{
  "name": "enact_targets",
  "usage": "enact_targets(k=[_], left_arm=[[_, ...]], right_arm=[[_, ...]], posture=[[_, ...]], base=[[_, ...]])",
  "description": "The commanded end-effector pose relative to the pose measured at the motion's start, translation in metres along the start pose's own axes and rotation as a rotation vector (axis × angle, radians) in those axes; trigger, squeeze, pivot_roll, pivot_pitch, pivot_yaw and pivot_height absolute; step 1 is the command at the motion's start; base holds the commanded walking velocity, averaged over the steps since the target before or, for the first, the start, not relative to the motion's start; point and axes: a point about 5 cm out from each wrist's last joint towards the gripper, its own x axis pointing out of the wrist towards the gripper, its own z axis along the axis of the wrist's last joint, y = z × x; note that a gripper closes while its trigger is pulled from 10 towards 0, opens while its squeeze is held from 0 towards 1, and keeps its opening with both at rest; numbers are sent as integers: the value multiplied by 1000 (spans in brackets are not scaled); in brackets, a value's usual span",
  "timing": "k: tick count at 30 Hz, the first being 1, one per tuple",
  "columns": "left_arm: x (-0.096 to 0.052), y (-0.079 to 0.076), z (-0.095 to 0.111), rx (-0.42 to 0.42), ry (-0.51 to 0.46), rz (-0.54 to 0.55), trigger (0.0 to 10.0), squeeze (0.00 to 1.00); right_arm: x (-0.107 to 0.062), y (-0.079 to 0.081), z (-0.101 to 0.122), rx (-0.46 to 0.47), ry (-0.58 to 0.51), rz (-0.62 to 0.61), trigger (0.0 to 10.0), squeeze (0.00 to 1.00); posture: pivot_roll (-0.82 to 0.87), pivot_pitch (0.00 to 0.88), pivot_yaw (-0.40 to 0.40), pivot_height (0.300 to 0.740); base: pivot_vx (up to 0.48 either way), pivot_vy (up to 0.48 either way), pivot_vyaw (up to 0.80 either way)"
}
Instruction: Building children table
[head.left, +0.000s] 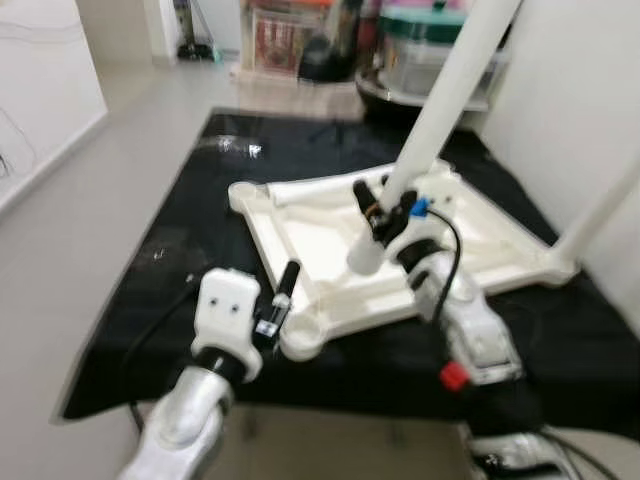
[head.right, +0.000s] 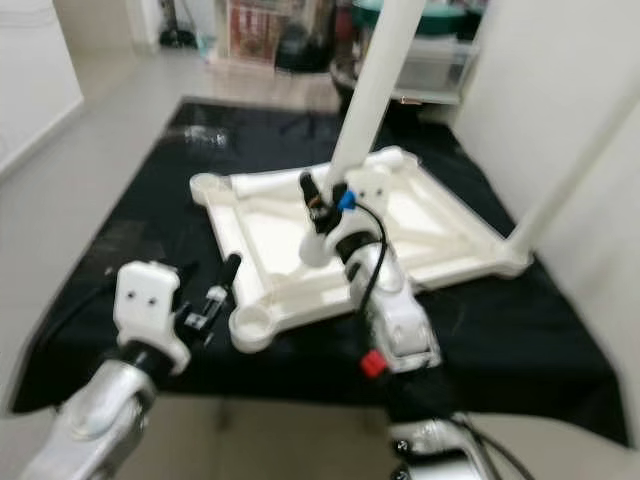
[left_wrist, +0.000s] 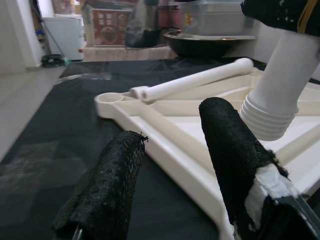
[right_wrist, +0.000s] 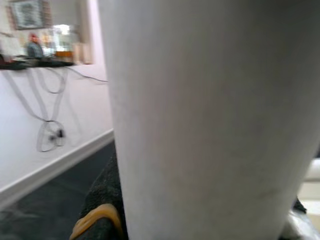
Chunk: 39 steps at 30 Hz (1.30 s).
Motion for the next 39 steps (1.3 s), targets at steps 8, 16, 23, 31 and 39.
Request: enact_targets(k=[8,16,23,31,39], left_arm=[[-3,-6,-4,11,33,-15,10000,0],[-17,-9,-11,-1,74,-48,10000,0],[-28,-5,-13,-8,102,-45,10000,0],[-44,-5,-13,-25,122,-63,10000,0],[-52,-5,-11,-23,138,-76,10000,0]], right_arm=[[2,-7,6,49,15,120,10000,0],[8,-14,17,179,60,452,10000,0],[5,0,27,158,71,759,10000,0],[5,16,20,46,79,859,10000,0],[10,28,21,32,58,942,10000,0]], posture=[[112,67,-69,740],[133,95,-64,740],[158,121,-46,740],[176,150,-28,740],[191,181,-23,740]], base=[[0,0,0],[0,0,0],[0,0,0],[0,0,0],[0,0,0]])
